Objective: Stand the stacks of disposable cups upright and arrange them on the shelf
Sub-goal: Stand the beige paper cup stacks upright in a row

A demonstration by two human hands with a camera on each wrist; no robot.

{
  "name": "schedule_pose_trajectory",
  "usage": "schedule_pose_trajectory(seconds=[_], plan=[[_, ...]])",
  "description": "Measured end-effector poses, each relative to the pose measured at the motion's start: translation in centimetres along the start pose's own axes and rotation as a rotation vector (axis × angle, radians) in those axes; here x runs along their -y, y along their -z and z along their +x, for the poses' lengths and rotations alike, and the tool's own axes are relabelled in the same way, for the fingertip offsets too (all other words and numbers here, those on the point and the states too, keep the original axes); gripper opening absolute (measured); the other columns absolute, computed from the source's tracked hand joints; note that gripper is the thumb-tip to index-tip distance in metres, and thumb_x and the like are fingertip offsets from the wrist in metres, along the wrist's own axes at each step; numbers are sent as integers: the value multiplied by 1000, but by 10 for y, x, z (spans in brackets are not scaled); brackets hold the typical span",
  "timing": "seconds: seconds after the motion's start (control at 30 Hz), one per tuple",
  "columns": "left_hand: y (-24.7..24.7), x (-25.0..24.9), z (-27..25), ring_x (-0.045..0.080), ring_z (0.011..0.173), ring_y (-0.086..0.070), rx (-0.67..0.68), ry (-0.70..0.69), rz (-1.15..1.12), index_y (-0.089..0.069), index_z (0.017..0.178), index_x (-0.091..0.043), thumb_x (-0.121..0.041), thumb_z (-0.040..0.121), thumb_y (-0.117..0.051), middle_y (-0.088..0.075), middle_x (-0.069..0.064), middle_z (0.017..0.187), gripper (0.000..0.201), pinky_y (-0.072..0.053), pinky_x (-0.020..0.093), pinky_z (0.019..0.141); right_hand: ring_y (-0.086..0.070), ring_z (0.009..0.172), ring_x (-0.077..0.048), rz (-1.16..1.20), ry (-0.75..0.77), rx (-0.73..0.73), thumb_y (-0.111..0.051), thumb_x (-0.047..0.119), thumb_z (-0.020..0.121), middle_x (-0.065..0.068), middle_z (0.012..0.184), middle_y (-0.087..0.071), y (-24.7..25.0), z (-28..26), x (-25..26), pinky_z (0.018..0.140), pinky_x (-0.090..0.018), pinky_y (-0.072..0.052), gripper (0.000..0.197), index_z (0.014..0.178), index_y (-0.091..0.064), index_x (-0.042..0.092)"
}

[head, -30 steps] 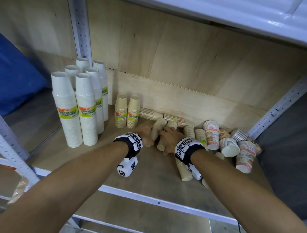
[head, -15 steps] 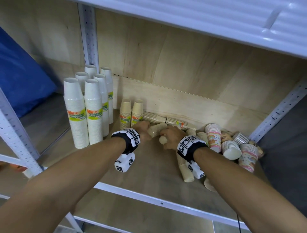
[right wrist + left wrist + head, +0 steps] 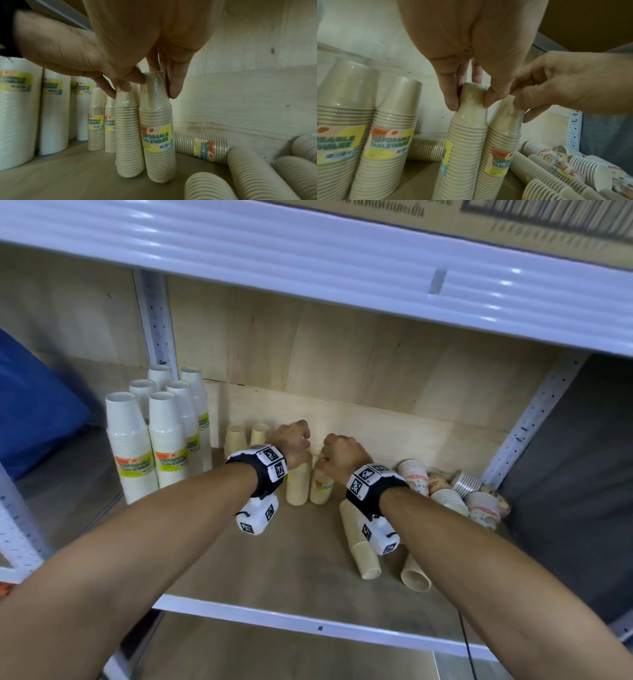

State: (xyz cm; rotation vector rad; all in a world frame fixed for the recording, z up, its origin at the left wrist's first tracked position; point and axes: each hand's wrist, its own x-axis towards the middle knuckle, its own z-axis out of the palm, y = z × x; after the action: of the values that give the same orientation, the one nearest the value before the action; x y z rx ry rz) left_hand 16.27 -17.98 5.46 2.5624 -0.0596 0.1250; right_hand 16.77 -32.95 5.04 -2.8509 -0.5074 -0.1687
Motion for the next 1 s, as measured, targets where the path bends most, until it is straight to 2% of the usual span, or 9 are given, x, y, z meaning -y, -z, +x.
schedule_pose_trajectory(seconds=[0.07,0.13,0.23,0.43,0.5,0.57,0.73,0.87,1.0], plan=[[-1,-3,2,21,103,-64,12,-1,-4,-55,107,-23,-20,76,-74,-67,1,112,36,-56,38,86,-62,90,-32,11,-1,-12,-60,26,80,-11,97,-66,1,0,-1,69,-32,-50,24,97,-57,9],[-2,-6,3,19,102,-64,7,-5,20,-58,105,-23,-19,77,-73,-68,0,112,32,-55,34,84,-62,90,-31,23,-3,-17,-60,24,81,-12,97,-67,0,0,-3,67,-30,-47,22,97,-58,8],[-6,-9,5,19,97,-62,-12,-33,73,-61,108,-20,-20,82,-71,-67,0,114,29,-48,26,74,-62,91,-32,38,-23,-12,-60,24,82,-12,98,-68,-1,1,-7,66,-28,-42,23,99,-59,8],[-9,-10,8,19,102,-61,-9,-36,78,-62,117,-17,-19,84,-70,-67,2,116,34,-44,24,75,-61,95,-28,80,-4,8,-57,19,84,-9,101,-67,2,6,-11,74,-33,-52,27,108,-63,7],[-8,-9,9,19,105,-61,-2,-41,90,-62,120,-17,-19,86,-69,-67,2,119,35,-40,21,75,-61,94,-29,78,9,22,-55,17,85,-8,94,-65,3,9,-11,70,-31,-48,17,96,-61,6],[-8,-8,10,19,109,-61,-1,-41,79,-62,121,-16,-19,86,-69,-67,3,121,35,-40,20,77,-61,91,-29,83,-4,28,-53,17,86,-5,85,-60,3,11,-12,67,-29,-43,7,82,-55,11],[-7,-4,12,19,115,-60,-4,-31,52,-62,124,-15,-19,87,-68,-66,2,124,38,-43,21,84,-59,86,-29,92,18,40,-51,16,88,-10,84,-62,5,14,-12,67,-29,-42,13,78,-56,8],[-7,-3,13,20,117,-58,16,-35,66,-61,128,-15,-24,88,-66,-63,1,128,41,-42,22,87,-53,78,-25,96,16,56,-53,16,88,-6,76,-56,4,16,-14,65,-27,-37,24,65,-47,12],[-5,-1,13,21,112,-55,-26,13,40,-62,123,-18,-32,87,-69,-60,3,121,39,-42,23,84,-51,75,-24,104,3,57,-54,16,88,2,63,-47,5,18,-13,63,-26,-35,32,58,-41,16]])
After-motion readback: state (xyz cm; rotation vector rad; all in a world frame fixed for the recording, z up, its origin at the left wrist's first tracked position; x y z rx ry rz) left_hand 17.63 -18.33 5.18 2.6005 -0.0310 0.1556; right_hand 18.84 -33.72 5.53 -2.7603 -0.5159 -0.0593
